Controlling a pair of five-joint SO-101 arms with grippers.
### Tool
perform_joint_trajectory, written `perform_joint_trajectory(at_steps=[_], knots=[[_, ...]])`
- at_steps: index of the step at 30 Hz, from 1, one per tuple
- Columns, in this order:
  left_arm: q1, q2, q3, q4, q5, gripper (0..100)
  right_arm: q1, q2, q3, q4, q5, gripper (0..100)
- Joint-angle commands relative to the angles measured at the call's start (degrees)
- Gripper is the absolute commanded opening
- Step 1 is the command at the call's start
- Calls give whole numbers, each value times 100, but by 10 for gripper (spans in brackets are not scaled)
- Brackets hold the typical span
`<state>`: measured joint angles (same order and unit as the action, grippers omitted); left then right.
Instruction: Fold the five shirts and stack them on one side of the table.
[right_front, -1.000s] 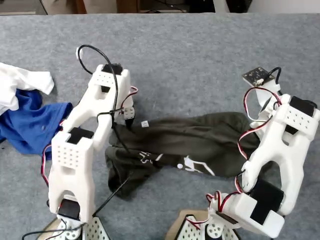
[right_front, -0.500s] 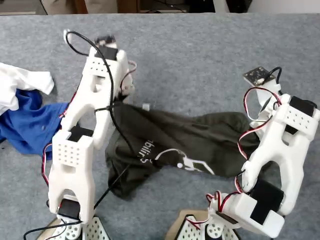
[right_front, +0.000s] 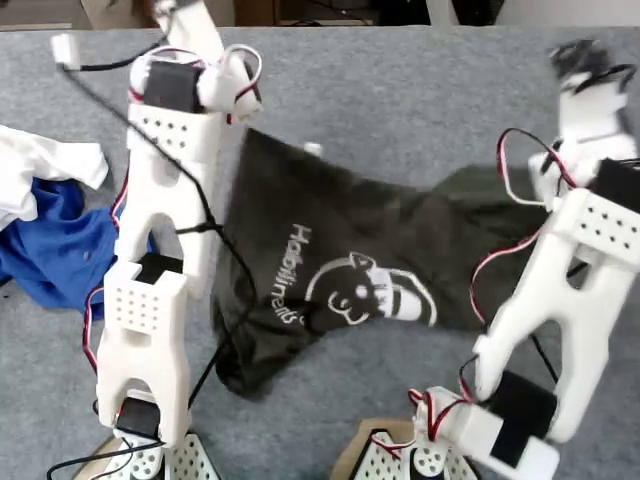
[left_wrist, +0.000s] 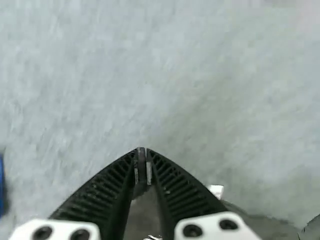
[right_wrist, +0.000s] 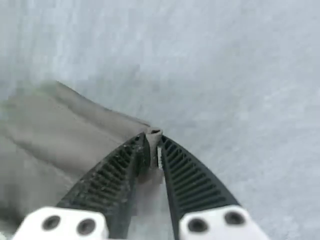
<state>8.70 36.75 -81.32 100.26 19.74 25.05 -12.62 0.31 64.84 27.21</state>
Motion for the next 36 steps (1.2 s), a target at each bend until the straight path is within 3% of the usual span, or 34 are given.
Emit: perform_joint_trajectory(at_steps=[1, 8, 13, 17, 20, 24, 29, 36], knots=[[0, -602, -862, 62, 18, 19, -92, -611, -822, -387, -369, 5], [114, -1156, -360, 62, -18, 19, -251, -760, -1560, -422, -325, 5], [343, -479, 1574, -264, -18, 19, -330, -760, -699, -220, -105, 5], [756, 163, 2321, -457, -26, 19, -198, -760, 488, -290, 229, 5], [1073, 576, 2347, -563, -18, 19, 75, -796, 1455, -818, 466, 5], [1178, 1095, 2075, -1363, 9, 21, 286, -796, 2545, -1609, 844, 5], [1292, 1648, 1380, -2092, 281, 219, 330, -787, 3486, -2426, 967, 5], [1442, 2475, 1037, -2980, 264, 237, 295, -760, 3996, -2875, 949, 5]])
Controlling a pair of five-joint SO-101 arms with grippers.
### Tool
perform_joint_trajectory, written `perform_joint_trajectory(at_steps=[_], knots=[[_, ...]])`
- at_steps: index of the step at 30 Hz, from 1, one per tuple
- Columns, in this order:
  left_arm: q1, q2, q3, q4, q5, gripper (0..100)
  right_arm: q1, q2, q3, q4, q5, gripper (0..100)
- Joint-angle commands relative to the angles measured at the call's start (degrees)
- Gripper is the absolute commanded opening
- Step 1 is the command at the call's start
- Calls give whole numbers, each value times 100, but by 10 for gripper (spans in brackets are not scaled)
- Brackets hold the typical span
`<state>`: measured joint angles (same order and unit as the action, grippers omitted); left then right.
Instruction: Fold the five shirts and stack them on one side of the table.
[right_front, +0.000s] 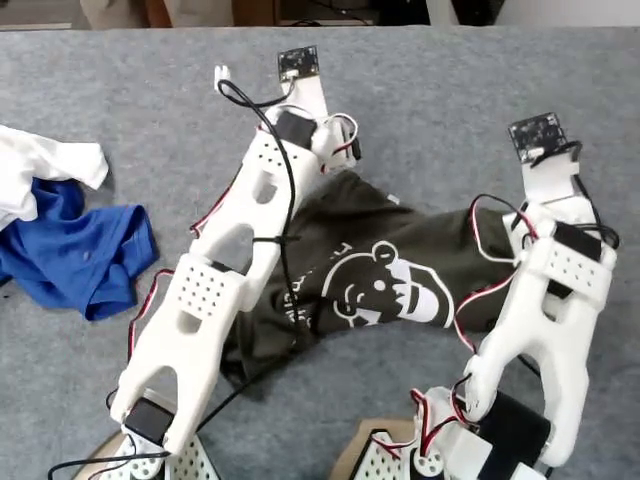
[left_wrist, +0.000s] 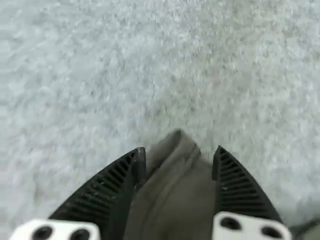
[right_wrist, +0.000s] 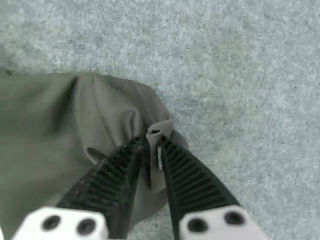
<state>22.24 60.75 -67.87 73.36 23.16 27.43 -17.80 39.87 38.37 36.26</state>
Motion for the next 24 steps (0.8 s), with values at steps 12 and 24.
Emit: perform_joint_trajectory(at_steps=[12, 24], knots=[[176, 725, -316, -914, -114, 201, 57, -242, 92, -264, 62, 5], [299, 752, -308, -615, -141, 201, 84, -286, 66, -237, 62, 5]])
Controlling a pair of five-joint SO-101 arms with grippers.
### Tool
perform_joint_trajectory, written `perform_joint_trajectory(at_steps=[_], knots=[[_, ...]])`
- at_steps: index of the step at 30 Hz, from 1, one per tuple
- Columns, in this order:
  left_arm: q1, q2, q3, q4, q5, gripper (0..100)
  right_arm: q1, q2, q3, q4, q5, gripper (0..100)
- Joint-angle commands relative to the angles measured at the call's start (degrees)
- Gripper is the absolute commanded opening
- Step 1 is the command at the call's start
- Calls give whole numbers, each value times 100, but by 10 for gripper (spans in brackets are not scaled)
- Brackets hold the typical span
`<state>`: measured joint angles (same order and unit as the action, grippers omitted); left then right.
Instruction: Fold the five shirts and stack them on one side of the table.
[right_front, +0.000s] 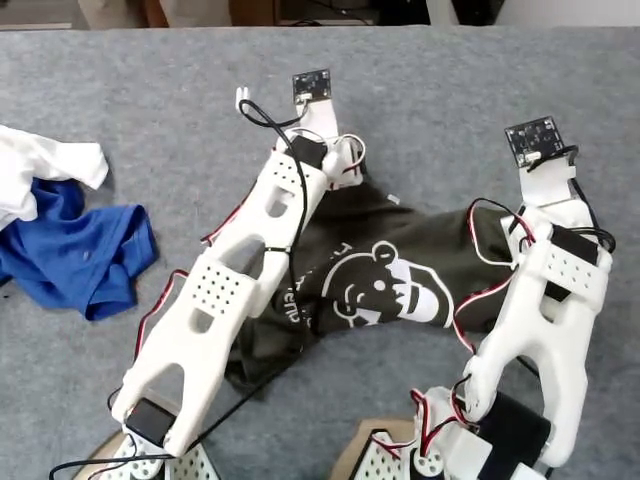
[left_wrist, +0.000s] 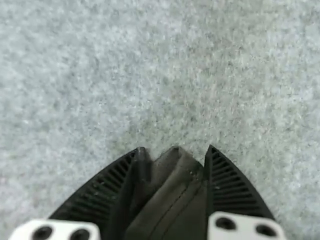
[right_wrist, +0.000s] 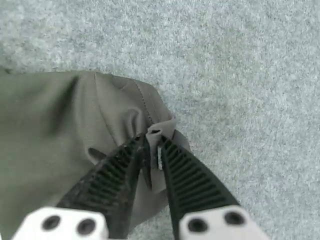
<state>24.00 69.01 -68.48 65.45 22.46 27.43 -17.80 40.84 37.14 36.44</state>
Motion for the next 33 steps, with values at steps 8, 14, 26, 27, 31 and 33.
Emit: perform_joint_trajectory(at_steps=[8, 14, 26, 27, 31, 33], knots=[[273, -92, -246, 598, -1345, 201, 92, -286, -40, -97, 53, 5], [273, -92, -255, 738, -1512, 192, 92, -286, -48, -97, 53, 5], [211, -101, -255, 791, -1345, 19, 92, -699, -22, -79, 53, 5], [176, -101, -334, 791, -1187, 19, 92, -787, -22, -53, 53, 5], [35, -338, -1451, 1240, -642, 19, 66, -1253, -154, 290, 9, 5], [0, -462, -1987, 1459, -492, 19, 57, -1534, -321, 554, -9, 5]])
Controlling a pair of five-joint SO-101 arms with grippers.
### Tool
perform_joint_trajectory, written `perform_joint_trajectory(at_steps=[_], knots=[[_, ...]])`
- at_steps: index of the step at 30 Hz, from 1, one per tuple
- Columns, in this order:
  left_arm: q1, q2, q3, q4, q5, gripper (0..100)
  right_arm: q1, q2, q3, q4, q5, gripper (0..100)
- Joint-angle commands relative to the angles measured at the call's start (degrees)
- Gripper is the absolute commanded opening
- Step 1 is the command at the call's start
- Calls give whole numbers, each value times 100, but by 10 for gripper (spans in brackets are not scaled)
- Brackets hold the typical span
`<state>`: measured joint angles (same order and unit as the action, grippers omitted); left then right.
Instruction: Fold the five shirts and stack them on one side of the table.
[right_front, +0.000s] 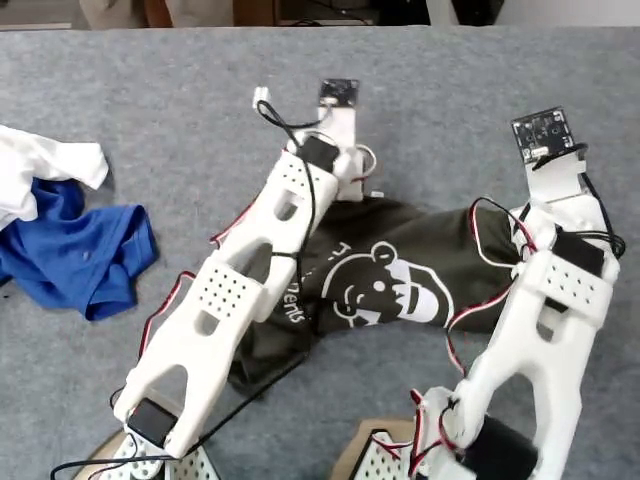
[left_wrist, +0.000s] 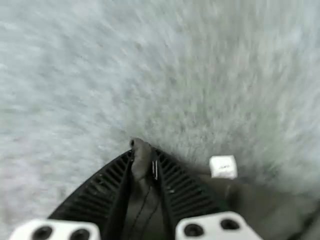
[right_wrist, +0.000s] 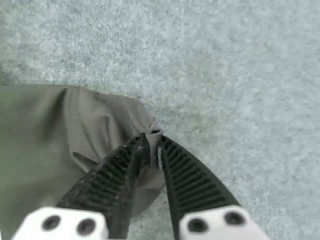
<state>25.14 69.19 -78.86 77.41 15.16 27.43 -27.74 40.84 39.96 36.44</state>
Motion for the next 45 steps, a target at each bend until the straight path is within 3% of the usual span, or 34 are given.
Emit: perform_joint_trajectory(at_steps=[1, 7, 14, 24, 31, 37, 45], knots=[[-132, -532, -1187, 387, 246, 19, 48, -690, -426, 396, -97, 5], [-396, -1103, -1688, 1213, 914, 19, -233, -1385, -1103, 1468, -686, 5], [-633, -2185, -1697, 2303, 932, 19, -716, -1965, -2316, 2708, -1301, 6], [-633, -4848, -1442, 2356, 360, 19, -743, -2079, -5253, 3692, -1442, 6], [-1187, -7275, 220, 2347, -193, 19, -743, -2070, -6835, 3130, -1433, 6], [-2031, -8884, 1802, 2347, -721, 19, -743, -2070, -7152, 2303, -1204, 6], [-2154, -10141, 3051, 2330, -941, 19, -769, -1947, -7266, 826, -457, 6]])
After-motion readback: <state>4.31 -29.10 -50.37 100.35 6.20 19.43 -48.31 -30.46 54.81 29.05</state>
